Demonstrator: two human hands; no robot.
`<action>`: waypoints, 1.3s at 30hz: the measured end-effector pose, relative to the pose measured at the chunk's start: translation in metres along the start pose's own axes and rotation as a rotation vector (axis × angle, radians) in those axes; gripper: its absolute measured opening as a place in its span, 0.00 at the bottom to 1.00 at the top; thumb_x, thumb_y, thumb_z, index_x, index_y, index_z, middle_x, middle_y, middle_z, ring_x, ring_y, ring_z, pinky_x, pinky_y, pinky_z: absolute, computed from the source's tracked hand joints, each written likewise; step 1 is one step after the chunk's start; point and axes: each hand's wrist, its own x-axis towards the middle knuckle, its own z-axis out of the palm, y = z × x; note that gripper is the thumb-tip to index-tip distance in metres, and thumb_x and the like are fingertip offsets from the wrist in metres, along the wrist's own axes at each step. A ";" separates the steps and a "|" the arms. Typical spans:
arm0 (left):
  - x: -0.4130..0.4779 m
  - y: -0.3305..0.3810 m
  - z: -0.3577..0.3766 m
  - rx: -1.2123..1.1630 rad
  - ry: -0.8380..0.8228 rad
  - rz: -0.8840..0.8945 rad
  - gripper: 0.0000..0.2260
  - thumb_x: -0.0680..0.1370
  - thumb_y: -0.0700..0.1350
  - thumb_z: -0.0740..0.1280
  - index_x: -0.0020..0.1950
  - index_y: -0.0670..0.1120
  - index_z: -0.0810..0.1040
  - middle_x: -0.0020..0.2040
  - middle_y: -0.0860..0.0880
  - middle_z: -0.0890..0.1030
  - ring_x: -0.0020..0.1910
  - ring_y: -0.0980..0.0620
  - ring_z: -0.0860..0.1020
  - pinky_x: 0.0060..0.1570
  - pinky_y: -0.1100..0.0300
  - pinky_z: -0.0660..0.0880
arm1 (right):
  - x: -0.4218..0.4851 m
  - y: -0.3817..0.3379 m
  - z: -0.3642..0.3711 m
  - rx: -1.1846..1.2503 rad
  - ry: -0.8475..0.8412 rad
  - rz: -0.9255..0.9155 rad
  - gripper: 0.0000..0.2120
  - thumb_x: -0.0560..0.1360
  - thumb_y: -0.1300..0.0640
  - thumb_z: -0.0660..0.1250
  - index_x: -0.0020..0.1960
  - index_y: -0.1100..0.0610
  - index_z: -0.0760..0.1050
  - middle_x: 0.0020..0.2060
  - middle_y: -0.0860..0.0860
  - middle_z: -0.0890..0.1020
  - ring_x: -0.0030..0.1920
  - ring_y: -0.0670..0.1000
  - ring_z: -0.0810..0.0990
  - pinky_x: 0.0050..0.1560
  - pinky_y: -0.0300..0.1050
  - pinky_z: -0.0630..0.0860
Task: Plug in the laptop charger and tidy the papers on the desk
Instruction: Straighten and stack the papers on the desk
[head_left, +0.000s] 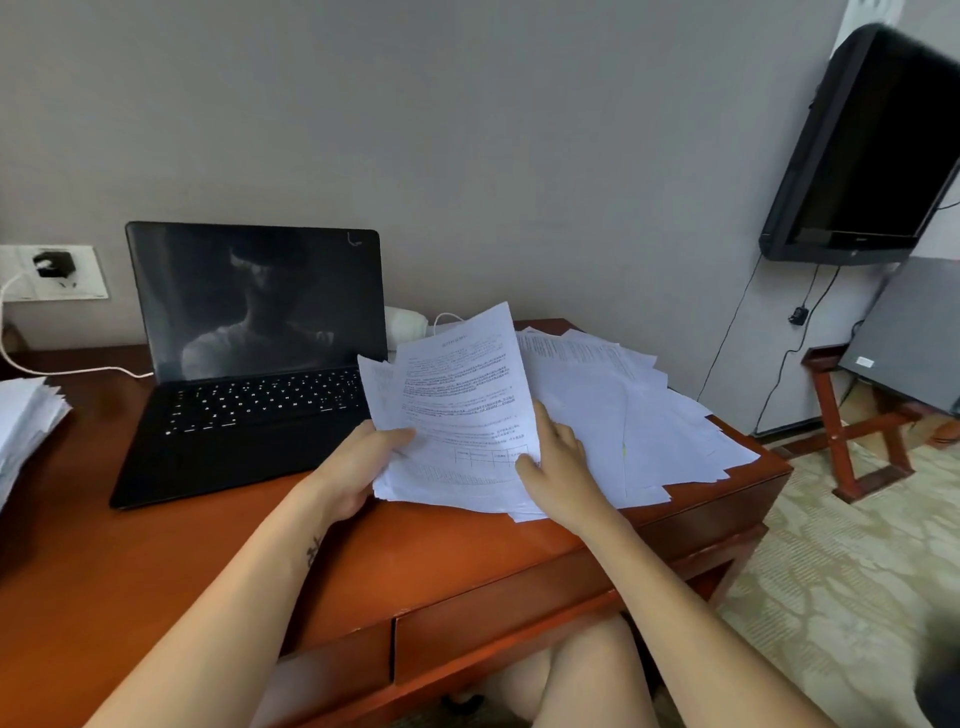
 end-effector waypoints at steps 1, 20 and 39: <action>-0.001 0.000 0.000 -0.043 0.000 -0.013 0.11 0.86 0.42 0.61 0.64 0.48 0.80 0.58 0.48 0.87 0.57 0.48 0.85 0.58 0.52 0.80 | 0.000 -0.001 -0.001 -0.038 -0.028 0.008 0.35 0.80 0.55 0.59 0.80 0.38 0.47 0.70 0.51 0.66 0.70 0.53 0.63 0.70 0.57 0.67; -0.017 0.011 0.002 0.232 0.186 0.403 0.18 0.87 0.40 0.60 0.75 0.54 0.71 0.67 0.56 0.81 0.66 0.56 0.79 0.69 0.49 0.75 | 0.000 -0.018 -0.006 0.503 0.061 0.083 0.24 0.84 0.49 0.59 0.79 0.46 0.59 0.74 0.43 0.68 0.66 0.37 0.71 0.65 0.38 0.70; -0.057 0.029 -0.016 0.200 0.461 0.572 0.21 0.84 0.33 0.61 0.74 0.49 0.71 0.65 0.59 0.80 0.64 0.64 0.77 0.63 0.68 0.74 | -0.004 -0.110 -0.005 0.754 0.324 -0.094 0.16 0.80 0.66 0.65 0.63 0.50 0.73 0.56 0.42 0.82 0.55 0.38 0.81 0.51 0.30 0.77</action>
